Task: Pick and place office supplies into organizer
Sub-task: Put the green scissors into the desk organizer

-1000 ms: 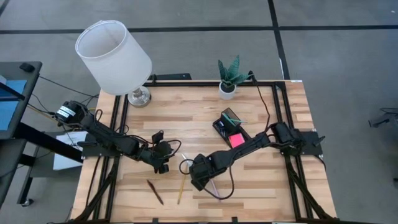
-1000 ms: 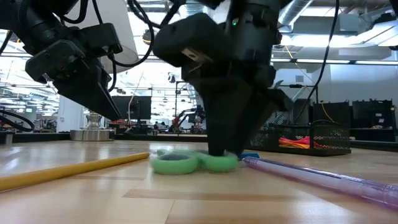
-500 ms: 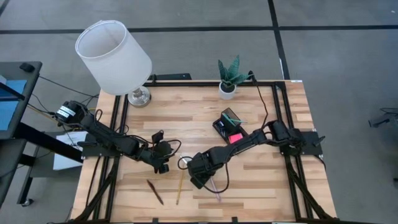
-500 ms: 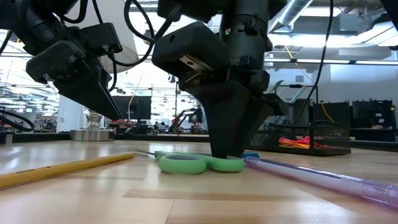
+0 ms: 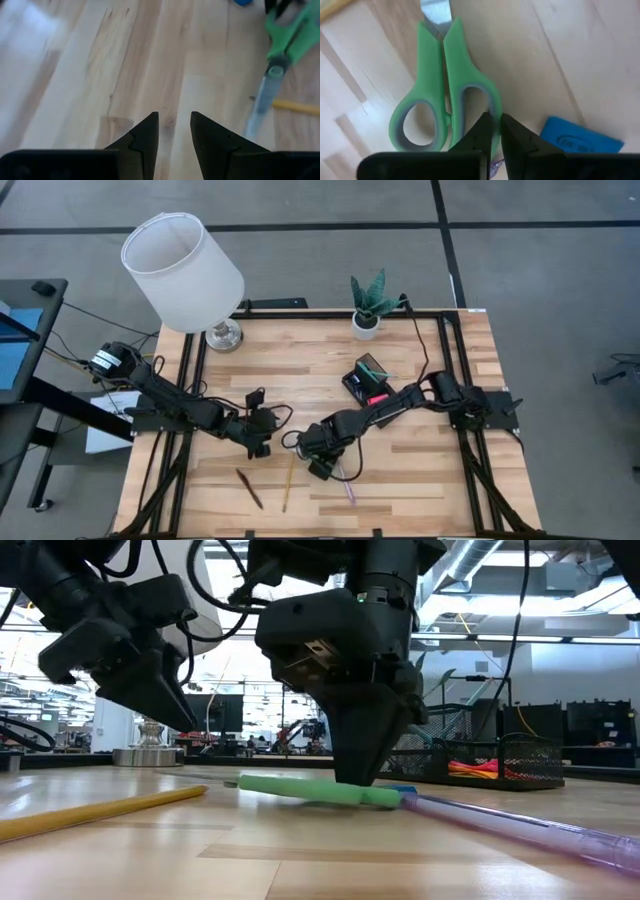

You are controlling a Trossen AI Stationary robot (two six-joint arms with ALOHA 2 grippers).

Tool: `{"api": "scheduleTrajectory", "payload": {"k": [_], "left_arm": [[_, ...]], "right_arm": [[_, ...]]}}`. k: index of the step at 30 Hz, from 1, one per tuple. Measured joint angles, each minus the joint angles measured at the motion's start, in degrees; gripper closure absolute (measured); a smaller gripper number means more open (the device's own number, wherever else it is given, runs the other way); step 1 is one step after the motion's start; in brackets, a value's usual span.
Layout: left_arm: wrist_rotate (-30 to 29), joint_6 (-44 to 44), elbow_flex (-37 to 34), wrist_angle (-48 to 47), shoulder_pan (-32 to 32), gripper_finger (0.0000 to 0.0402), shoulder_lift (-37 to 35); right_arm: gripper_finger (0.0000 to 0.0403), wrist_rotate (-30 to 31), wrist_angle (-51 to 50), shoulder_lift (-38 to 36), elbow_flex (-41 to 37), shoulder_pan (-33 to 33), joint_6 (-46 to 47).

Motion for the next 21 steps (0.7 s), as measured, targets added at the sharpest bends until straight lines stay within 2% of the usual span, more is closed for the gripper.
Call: {"api": "scheduleTrajectory", "payload": {"k": [3, 5, 9, 12, 15, 21], "left_arm": [[0.5, 6.3, 0.0, 1.7, 0.0, 0.0294, 0.0], [2.8, 9.0, 0.0, 5.1, 0.0, 0.0294, 0.0], [14.6, 12.9, 0.1, 16.1, 0.0, 0.0294, 0.0], [21.2, 16.2, 0.1, 19.0, 0.0, 0.0294, 0.0], [20.6, 20.0, 0.1, 15.4, -0.2, 0.0294, 0.0], [13.9, 22.6, 0.1, 11.6, -0.1, 0.0268, 0.0]], "right_arm": [[0.0395, 1.5, -2.3, 0.4, 2.5, 1.0, -3.3], [0.0397, 4.7, -3.1, 0.7, 4.0, 1.3, -4.6], [0.0393, 6.7, -2.9, 0.4, 5.0, 0.7, -4.6], [0.0397, 6.0, -3.4, 0.4, 4.2, 0.7, -4.1], [0.0398, 5.5, -3.3, 0.4, 3.1, 0.8, -4.3], [0.0395, 5.1, -3.0, 0.4, 3.1, 0.8, -5.4]]}}
